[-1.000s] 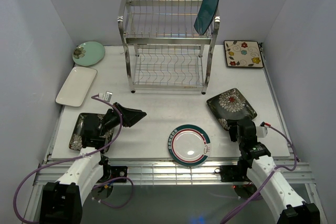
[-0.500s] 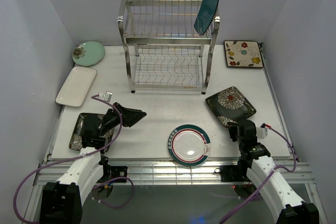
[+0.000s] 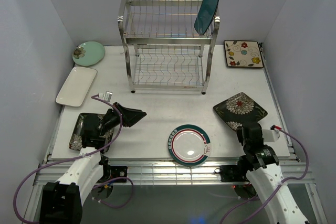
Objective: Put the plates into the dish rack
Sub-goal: Pick up the plate at the center of the board.
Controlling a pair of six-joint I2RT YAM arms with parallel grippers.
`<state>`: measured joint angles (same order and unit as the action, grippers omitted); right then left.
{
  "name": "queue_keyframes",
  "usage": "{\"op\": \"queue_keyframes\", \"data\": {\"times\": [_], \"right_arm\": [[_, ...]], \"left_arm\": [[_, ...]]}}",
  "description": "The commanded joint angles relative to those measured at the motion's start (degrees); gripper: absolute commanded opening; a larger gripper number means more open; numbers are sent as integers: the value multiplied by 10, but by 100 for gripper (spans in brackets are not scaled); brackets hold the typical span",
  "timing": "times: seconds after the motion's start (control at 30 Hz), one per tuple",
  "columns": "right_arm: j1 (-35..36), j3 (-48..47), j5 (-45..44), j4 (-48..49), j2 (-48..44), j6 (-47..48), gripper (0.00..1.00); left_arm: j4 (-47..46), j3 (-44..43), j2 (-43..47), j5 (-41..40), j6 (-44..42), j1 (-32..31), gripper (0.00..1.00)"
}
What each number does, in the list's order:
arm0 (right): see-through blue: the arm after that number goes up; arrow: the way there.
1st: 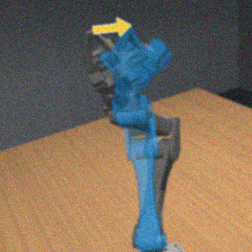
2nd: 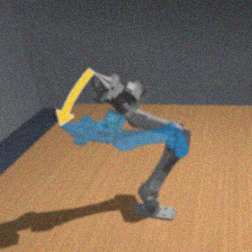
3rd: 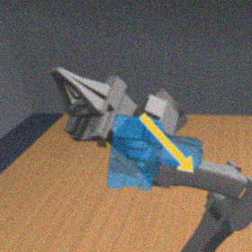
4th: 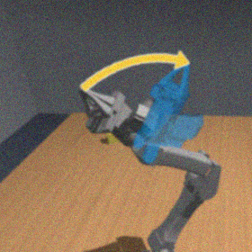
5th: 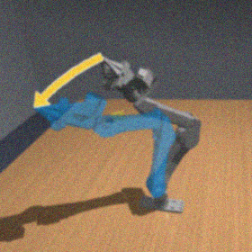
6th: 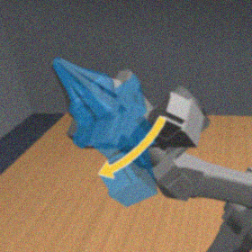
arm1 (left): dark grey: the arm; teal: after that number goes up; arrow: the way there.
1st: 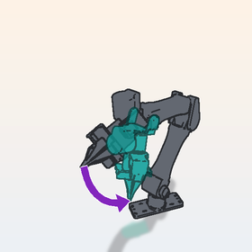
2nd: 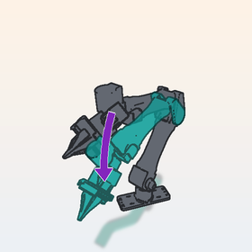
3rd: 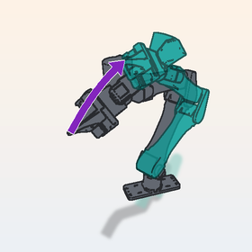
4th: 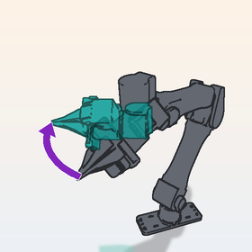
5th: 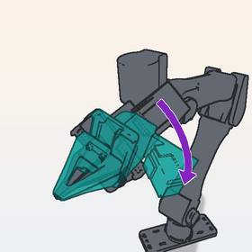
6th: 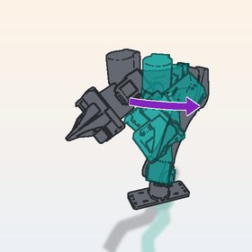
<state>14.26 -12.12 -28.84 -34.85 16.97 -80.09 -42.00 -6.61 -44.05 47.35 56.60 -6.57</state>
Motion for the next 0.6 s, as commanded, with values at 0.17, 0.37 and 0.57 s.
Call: {"op": "queue_keyframes", "data": {"times": [0.17, 0.37, 0.57], "right_arm": [[-1, -113, -122, -82, -3, 65, 8], [-1, -178, -134, -72, 39, 121, 8], [-1, -260, -133, -60, 62, 186, 8]], "left_arm": [[0, -21, 5, -3, -3, -2, 98], [0, -21, 5, -2, -2, -3, 98], [0, -22, 5, -1, -1, -2, 98]]}}
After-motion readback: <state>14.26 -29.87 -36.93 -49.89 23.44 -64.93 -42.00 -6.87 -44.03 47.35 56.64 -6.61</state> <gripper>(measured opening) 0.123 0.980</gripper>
